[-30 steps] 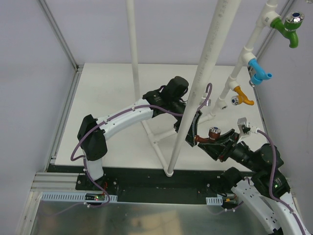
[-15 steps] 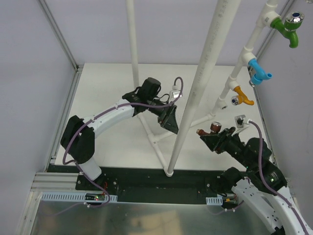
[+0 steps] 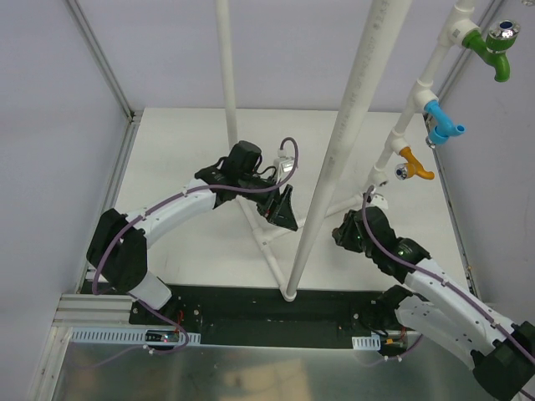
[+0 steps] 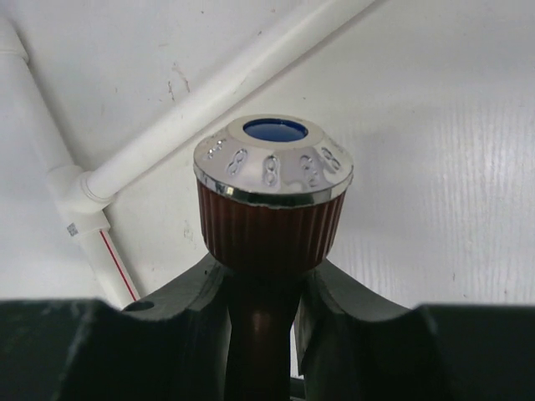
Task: Install the water faucets
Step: Pick up the water faucet from the center of the board.
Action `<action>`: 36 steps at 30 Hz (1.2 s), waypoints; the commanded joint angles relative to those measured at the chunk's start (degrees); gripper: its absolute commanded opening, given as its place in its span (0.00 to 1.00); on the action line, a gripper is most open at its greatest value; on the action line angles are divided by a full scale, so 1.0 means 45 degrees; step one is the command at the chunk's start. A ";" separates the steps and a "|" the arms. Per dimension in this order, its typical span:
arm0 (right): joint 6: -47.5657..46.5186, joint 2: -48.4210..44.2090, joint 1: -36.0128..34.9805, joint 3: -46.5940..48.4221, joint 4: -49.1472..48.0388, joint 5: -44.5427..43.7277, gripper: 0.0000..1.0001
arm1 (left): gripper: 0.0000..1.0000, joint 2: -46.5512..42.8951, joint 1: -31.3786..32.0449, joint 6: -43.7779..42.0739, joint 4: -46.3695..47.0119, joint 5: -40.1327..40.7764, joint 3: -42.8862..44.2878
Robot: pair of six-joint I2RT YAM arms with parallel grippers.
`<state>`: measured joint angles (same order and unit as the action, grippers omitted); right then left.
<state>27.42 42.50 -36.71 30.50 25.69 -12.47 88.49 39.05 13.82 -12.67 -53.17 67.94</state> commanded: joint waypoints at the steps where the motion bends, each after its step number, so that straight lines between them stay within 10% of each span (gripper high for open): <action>1: -0.0250 0.0768 -0.0338 0.0096 -0.3244 -0.1037 0.00 | 0.78 -0.0465 0.0073 -0.0260 0.0256 0.0330 -0.0215; 21: -0.4258 0.7137 -0.0358 0.1406 -0.8757 -0.0530 0.00 | 0.75 -0.1285 0.0053 -0.0181 0.0451 0.0428 -0.1192; 29: -0.2990 0.4370 -0.0339 0.1638 -0.5873 -0.1348 0.00 | 0.77 -0.1596 0.0111 0.0247 0.1716 0.0761 -0.1484; 36: -0.1446 -0.0084 -0.0377 0.2420 -0.1184 -0.2150 0.00 | 0.88 -0.3471 0.0717 0.2221 0.8360 0.3232 -0.5270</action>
<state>15.79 50.57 -38.09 37.50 8.88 -18.26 78.13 40.82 19.35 7.51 -47.68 51.20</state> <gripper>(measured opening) 0.346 0.838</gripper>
